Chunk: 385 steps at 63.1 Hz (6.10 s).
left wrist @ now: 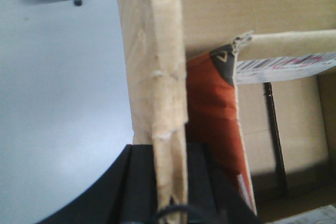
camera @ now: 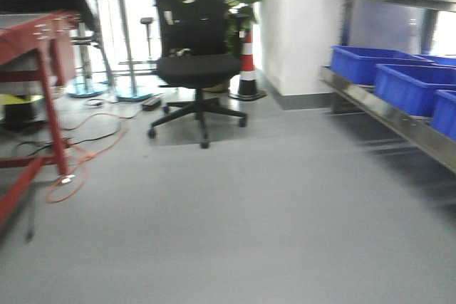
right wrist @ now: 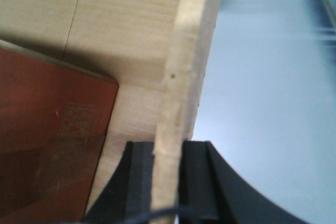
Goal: Stack two boxes on right shelf middle
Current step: 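Drive the base past the red workbench toward the steel shelf, then align the base in front of the shelf's middle level, then lower the held box stack onto the middle shelf rollers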
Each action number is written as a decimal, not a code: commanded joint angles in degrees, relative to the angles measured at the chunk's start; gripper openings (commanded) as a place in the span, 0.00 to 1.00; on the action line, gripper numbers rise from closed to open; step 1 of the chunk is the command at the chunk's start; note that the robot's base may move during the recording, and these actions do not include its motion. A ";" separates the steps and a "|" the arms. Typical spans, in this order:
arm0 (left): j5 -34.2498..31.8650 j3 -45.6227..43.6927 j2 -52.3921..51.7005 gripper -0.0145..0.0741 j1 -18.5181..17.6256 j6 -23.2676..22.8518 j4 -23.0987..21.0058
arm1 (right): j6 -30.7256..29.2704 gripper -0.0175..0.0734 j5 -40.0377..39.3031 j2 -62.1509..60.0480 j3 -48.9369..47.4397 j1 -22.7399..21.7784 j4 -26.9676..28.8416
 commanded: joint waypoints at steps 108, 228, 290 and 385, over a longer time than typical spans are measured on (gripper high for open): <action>-2.15 -0.80 -0.69 0.04 0.28 -0.04 1.18 | -0.56 0.03 -2.86 -0.81 -0.52 -0.28 -1.80; -2.15 -0.80 -0.34 0.04 0.28 -0.04 1.16 | -0.56 0.03 -2.86 -0.81 -0.52 -0.28 -1.68; -2.40 -0.80 0.01 0.04 0.28 -0.04 1.16 | -0.56 0.03 -2.86 -0.81 -0.52 -0.28 -1.68; -1.46 9.13 5.30 0.72 0.28 -0.04 3.22 | -0.56 0.82 3.84 7.52 -1.74 -0.28 -0.28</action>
